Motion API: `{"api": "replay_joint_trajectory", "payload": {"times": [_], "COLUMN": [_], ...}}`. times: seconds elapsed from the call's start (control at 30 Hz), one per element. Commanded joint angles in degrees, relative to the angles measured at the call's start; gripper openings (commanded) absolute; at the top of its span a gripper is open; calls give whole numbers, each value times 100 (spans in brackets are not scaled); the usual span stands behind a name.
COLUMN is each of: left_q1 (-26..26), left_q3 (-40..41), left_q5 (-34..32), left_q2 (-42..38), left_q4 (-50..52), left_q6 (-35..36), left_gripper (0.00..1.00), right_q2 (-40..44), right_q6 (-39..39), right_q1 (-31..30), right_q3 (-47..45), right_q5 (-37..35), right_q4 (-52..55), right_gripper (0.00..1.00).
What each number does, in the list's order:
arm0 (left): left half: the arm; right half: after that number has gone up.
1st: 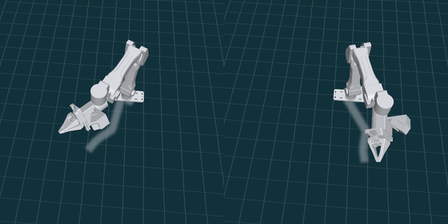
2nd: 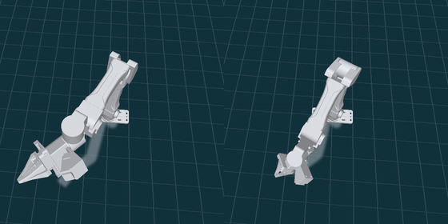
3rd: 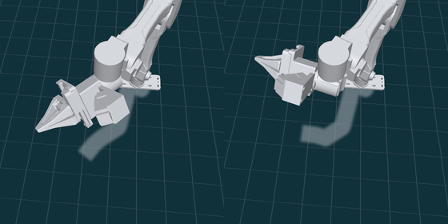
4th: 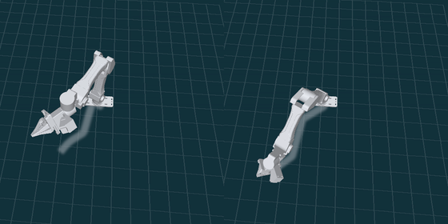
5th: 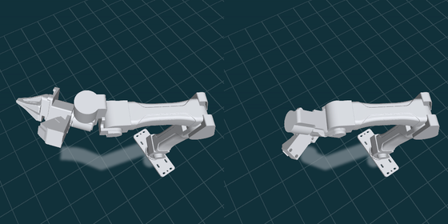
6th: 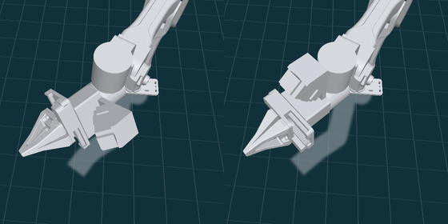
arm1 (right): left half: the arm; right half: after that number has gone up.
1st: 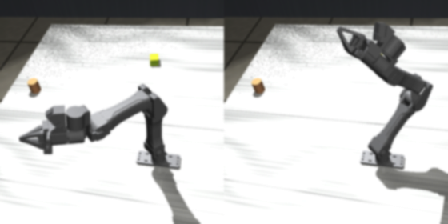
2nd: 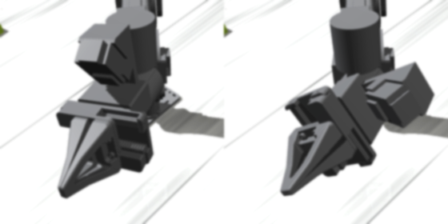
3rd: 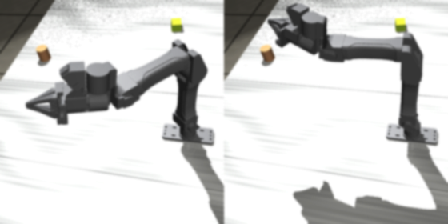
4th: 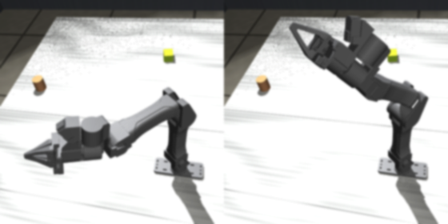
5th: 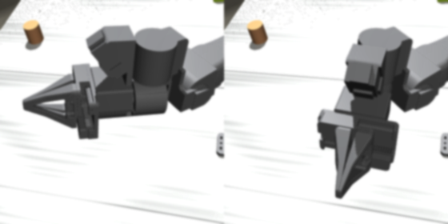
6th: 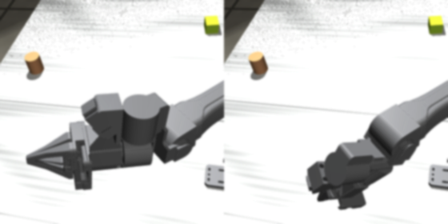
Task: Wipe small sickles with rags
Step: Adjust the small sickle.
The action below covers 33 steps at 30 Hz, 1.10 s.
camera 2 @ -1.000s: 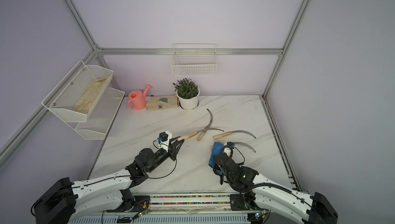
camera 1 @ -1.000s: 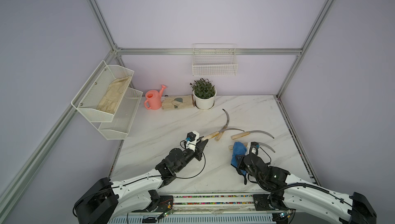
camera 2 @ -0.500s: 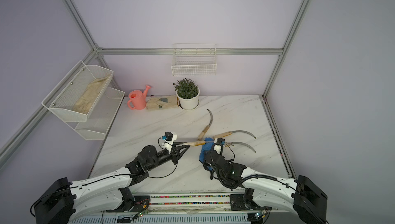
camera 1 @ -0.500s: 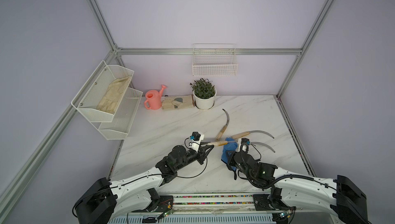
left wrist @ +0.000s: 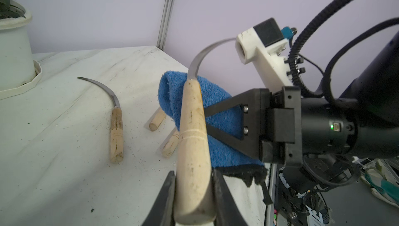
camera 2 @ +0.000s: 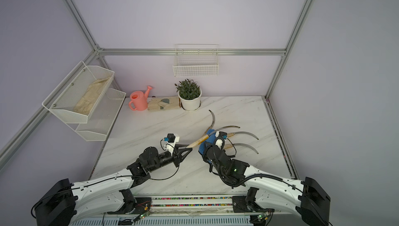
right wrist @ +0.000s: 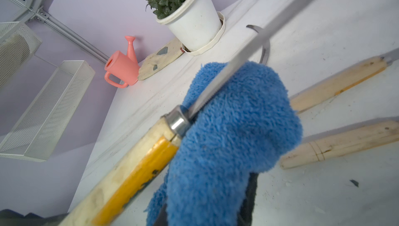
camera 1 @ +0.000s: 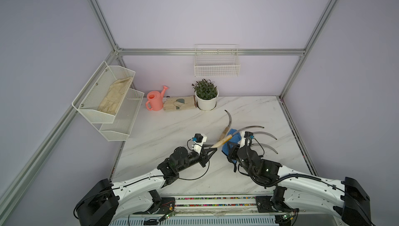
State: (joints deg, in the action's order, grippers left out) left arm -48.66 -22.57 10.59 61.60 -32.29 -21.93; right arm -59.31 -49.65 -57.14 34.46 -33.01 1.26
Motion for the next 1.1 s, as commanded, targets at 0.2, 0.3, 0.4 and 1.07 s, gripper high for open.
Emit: {"api": "replay_joint_trajectory", "payload": {"times": [0.2, 0.3, 0.4, 1.07], "left_q1": [-102, -104, -108, -100], "left_q3": [54, 73, 81, 9], "left_q5": [426, 377, 298, 163], "left_q2": [463, 468, 471, 583], "left_q4": [-139, -143, -139, -75], "left_q6": [73, 107, 153, 329], "left_gripper": [0, 0, 0, 0], "right_q2": [-896, -1165, -1286, -1581], "right_q6": [1038, 1090, 1124, 1361], "right_q1": [-34, -34, -34, -33], "right_q3": [1163, 1273, 1274, 1195], "right_q5": [215, 317, 415, 1051], "right_q4": [-484, -568, -684, -1215], "right_gripper": [0, 0, 0, 0]}}
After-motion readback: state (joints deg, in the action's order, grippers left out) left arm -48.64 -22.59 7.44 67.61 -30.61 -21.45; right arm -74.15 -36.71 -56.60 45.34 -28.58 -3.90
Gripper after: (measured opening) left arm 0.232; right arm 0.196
